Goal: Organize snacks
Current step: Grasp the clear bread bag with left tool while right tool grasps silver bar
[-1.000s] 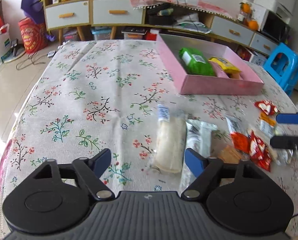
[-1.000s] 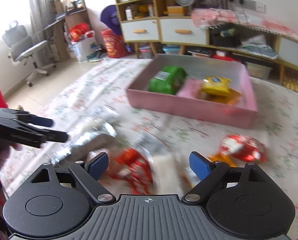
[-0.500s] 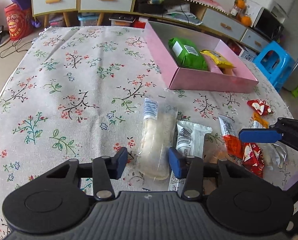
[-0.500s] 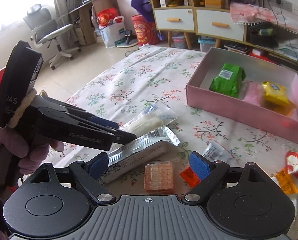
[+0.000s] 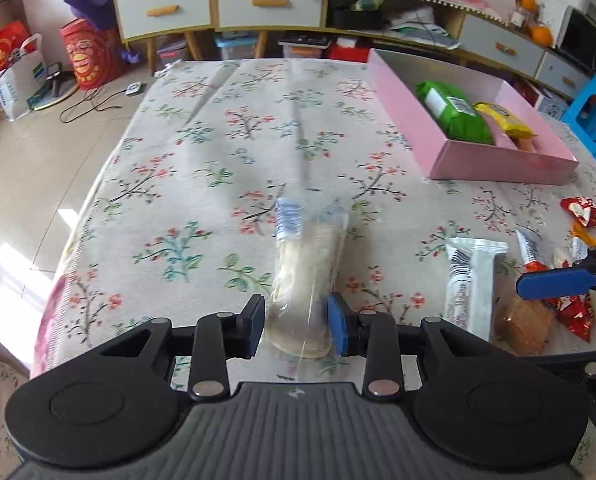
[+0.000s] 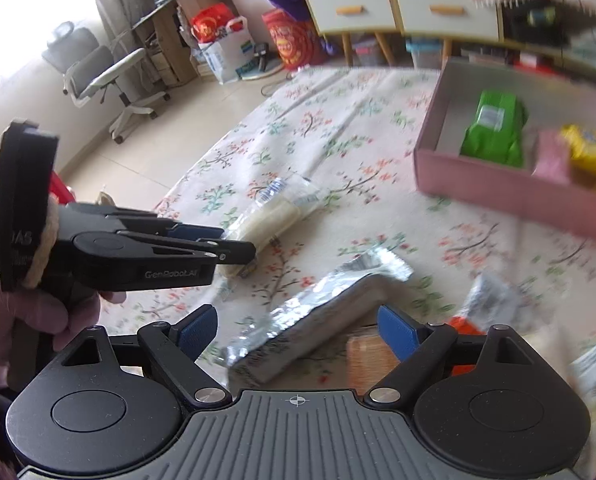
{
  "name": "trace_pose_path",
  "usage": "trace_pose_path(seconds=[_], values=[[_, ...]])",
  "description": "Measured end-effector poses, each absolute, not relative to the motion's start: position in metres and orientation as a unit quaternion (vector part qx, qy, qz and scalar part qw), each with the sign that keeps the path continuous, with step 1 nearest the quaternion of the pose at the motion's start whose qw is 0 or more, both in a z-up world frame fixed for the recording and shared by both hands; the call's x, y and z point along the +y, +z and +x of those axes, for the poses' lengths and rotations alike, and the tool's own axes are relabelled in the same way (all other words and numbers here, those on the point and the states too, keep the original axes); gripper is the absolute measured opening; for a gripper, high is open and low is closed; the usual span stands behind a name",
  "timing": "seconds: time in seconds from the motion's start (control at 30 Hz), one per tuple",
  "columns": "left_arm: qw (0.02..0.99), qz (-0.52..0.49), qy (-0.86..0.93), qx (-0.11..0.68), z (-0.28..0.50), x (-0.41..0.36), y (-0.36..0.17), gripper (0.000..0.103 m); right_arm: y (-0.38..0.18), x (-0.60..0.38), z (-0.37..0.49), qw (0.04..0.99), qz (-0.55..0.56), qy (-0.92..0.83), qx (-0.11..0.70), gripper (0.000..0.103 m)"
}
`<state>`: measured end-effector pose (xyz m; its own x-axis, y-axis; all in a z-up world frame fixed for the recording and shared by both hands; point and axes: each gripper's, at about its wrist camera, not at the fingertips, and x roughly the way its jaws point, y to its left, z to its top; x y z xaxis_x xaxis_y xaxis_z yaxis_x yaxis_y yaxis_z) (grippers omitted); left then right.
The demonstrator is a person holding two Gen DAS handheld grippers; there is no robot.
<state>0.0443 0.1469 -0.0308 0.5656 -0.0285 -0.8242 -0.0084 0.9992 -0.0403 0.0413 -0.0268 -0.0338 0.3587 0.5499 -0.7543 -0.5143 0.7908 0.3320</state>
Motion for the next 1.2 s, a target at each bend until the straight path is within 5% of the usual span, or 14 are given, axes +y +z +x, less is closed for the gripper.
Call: trace_pose_path(seconds=[0.2, 0.27, 0.37, 0.77, 1.2], values=[[0.884, -0.036, 0.002, 0.465, 0.044, 0.159, -0.033, 0.035, -0.045, -0.003, 0.050, 0.830, -0.017, 0.292, 0.475, 0.069], [0.886, -0.044, 0.001, 0.462, 0.043, 0.161, -0.034, 0.036, -0.052, 0.002, 0.053, 0.833, -0.036, 0.275, 0.479, 0.040], [0.889, -0.050, 0.001, 0.454, 0.044, 0.161, -0.034, 0.036, -0.054, 0.003, 0.058, 0.845, -0.045, 0.266, 0.461, 0.034], [0.898, -0.037, 0.007, 0.439, 0.049, 0.149, -0.044, 0.044, -0.053, -0.010, 0.071, 0.854, -0.023, 0.258, 0.451, 0.041], [0.891, -0.061, 0.025, 0.449, 0.051, 0.147, -0.039, 0.029, -0.051, -0.003, 0.066, 0.851, -0.039, 0.258, 0.455, 0.032]])
